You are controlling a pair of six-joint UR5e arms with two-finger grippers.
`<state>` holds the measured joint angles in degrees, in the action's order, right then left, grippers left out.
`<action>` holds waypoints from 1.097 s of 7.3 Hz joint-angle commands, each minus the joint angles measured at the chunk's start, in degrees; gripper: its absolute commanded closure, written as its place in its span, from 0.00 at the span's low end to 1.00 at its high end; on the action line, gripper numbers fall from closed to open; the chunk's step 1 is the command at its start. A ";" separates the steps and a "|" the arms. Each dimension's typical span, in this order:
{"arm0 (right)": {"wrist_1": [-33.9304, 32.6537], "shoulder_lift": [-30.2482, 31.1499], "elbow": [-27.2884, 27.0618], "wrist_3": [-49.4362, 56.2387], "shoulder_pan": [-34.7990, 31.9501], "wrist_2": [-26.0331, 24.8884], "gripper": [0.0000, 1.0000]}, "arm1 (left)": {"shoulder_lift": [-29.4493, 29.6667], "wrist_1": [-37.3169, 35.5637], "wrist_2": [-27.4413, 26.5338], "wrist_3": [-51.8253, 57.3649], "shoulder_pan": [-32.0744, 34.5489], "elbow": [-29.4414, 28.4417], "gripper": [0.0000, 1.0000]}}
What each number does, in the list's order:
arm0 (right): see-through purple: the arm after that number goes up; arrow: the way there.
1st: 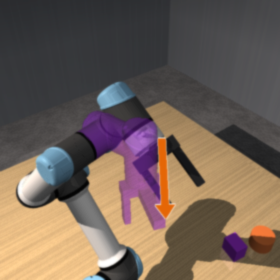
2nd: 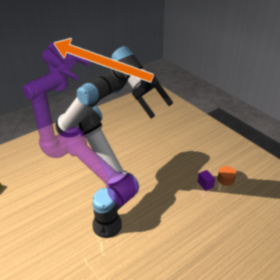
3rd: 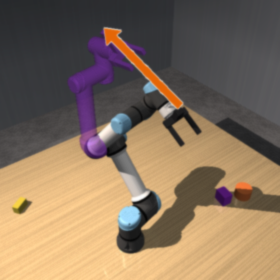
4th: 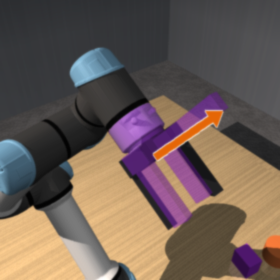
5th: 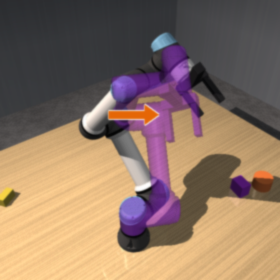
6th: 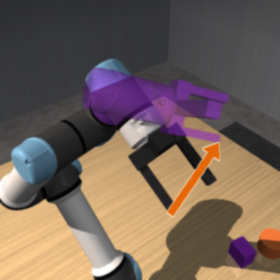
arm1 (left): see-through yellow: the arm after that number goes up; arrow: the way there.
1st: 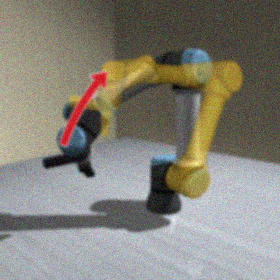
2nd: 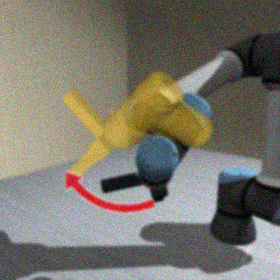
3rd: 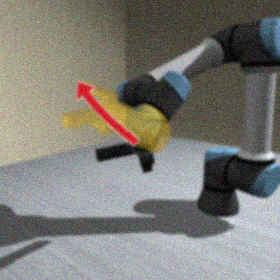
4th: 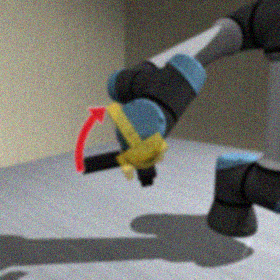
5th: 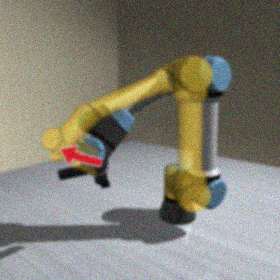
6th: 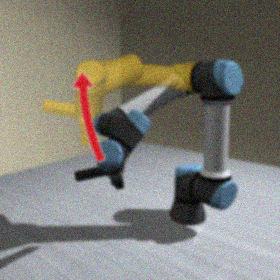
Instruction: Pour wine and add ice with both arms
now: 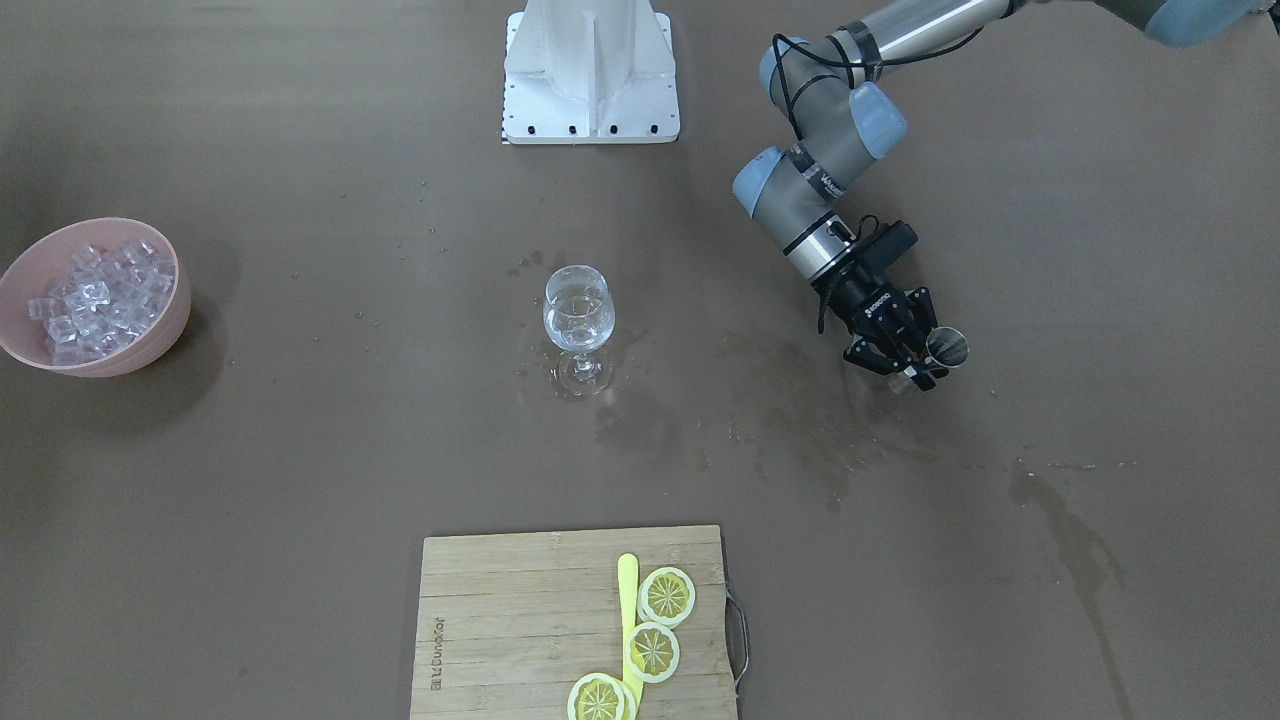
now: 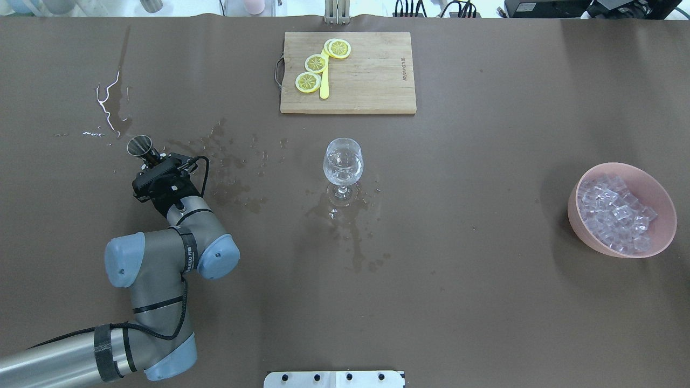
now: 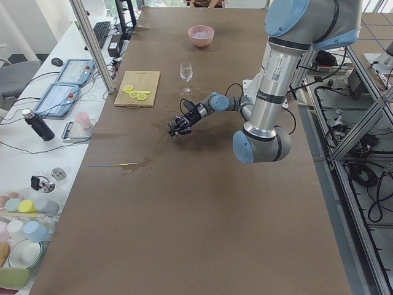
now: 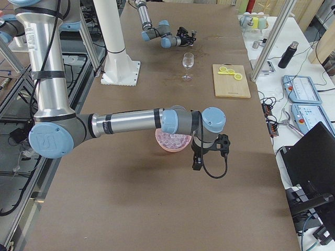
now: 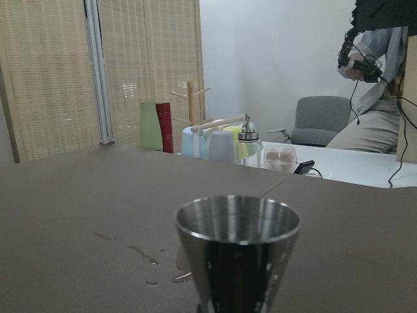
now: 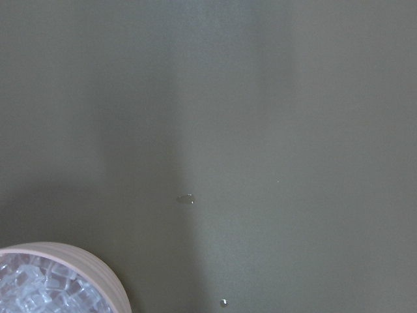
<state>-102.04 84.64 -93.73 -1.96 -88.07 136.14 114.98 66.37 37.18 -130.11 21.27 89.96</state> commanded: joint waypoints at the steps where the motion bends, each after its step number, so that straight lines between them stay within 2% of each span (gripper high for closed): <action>1: 0.00 0.00 -0.05 -0.06 0.00 0.09 0.00 | 0.24 -0.10 -0.09 -0.14 -0.09 -0.75 1.00; 3: 0.00 0.00 -0.05 0.03 0.00 0.10 0.00 | 0.24 -0.10 0.00 -0.14 -0.09 -0.75 1.00; 4: 0.00 0.00 -0.05 0.03 0.00 0.09 0.00 | 0.24 -1.14 0.00 -0.05 -0.09 -0.75 0.75; 5: 0.00 0.08 -0.05 0.03 0.00 0.18 0.00 | 0.33 -2.11 0.09 -0.05 -0.18 -0.75 0.64; 8: 0.00 0.09 -0.05 0.03 0.00 0.18 0.00 | 0.59 -2.12 0.26 -0.14 -0.09 -0.49 0.57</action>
<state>-102.04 84.72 -93.78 -1.93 -88.07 136.31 115.39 64.28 37.34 -130.18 21.17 89.34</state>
